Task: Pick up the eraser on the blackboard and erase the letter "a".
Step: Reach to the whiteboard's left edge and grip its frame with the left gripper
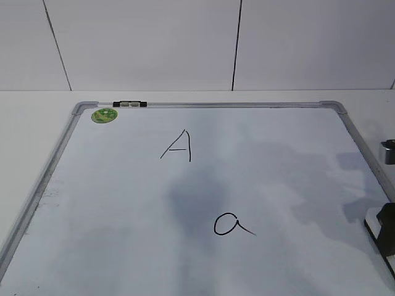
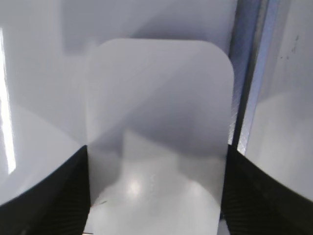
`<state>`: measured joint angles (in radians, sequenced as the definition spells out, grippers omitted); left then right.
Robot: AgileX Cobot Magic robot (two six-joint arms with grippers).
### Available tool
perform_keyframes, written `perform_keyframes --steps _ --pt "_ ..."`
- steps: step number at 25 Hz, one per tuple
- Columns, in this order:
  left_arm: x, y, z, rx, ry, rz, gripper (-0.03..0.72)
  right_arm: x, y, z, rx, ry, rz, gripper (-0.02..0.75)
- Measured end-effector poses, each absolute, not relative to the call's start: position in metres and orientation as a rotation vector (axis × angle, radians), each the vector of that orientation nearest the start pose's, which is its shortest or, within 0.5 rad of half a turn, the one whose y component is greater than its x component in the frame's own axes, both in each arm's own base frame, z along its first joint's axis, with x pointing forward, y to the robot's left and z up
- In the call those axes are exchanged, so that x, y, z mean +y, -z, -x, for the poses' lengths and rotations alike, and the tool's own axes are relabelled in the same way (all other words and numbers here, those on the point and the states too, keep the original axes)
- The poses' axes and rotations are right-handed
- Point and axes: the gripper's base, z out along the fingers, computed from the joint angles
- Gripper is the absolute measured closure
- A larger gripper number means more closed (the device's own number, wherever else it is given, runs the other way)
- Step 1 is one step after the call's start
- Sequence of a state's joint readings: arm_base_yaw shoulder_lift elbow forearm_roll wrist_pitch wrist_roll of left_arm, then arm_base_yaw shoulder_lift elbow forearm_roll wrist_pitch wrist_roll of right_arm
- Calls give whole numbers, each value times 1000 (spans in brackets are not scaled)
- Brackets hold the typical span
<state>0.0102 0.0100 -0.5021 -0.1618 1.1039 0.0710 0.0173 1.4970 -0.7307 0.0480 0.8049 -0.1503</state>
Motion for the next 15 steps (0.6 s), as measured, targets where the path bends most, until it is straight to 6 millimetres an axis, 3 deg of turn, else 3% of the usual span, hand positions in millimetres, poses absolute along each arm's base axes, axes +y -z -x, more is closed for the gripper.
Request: perform_keyframes --steps 15 --pt "-13 -275 6 2086 146 -74 381 7 -176 -234 3045 -48 206 163"
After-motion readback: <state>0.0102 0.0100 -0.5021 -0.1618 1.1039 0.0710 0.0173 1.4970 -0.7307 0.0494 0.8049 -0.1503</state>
